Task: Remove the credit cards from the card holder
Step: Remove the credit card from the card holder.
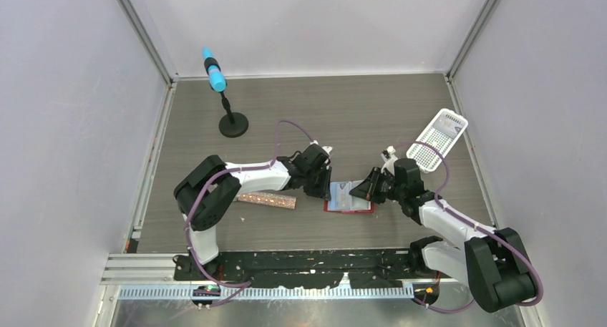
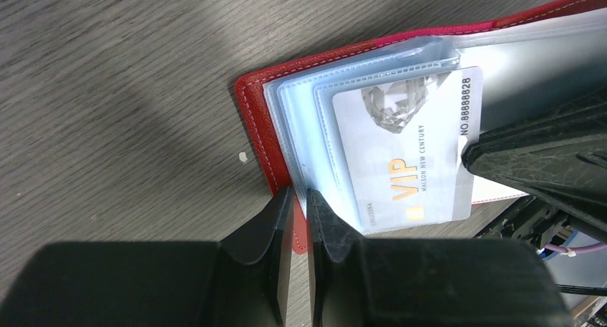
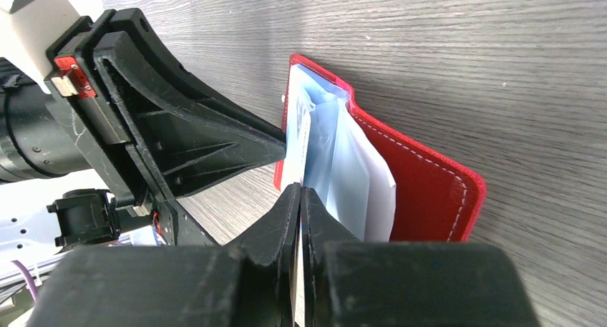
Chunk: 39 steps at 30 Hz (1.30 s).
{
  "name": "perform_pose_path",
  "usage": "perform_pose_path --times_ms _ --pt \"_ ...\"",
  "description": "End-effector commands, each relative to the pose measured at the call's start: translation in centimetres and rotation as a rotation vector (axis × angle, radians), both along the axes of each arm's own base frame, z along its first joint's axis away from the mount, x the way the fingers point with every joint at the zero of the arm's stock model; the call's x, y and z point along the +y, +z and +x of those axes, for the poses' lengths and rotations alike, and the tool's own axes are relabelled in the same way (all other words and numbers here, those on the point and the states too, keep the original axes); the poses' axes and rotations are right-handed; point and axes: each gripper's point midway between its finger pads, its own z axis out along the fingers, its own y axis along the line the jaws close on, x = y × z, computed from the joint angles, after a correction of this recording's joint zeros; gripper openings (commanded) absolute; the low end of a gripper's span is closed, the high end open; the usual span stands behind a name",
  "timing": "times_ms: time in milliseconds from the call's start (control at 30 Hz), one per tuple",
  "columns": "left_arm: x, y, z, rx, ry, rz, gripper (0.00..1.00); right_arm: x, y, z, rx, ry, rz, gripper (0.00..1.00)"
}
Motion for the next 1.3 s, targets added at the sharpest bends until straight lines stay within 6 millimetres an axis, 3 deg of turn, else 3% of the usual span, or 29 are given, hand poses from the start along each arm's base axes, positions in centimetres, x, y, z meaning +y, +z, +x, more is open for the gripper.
perform_pose_path --times_ms 0,167,333,567,833,1067,1267 --pt "2.5 -2.5 -0.8 0.029 0.013 0.116 0.15 0.5 2.0 0.5 -0.067 0.015 0.046 0.06" --pt "2.6 -2.6 -0.9 0.033 0.014 0.118 0.15 0.1 2.1 0.4 -0.068 -0.005 0.032 0.05" --pt "2.7 -2.7 -1.0 0.034 0.017 0.124 0.15 -1.5 1.5 0.1 -0.027 -0.051 -0.07 0.05" --pt "2.5 -2.3 -1.4 0.051 0.014 0.107 0.15 -2.7 2.5 -0.2 -0.042 -0.081 -0.134 0.05" --pt "1.2 2.4 -1.7 0.031 -0.018 -0.002 0.18 -3.5 5.6 -0.1 -0.099 -0.121 -0.147 0.05" --pt "-0.2 7.4 -1.7 -0.012 -0.045 -0.119 0.33 -2.9 7.4 -0.1 -0.134 -0.104 -0.106 0.05" --pt "-1.0 10.6 -2.6 -0.028 -0.067 -0.245 0.43 -1.4 9.8 -0.3 -0.224 -0.046 -0.003 0.05"
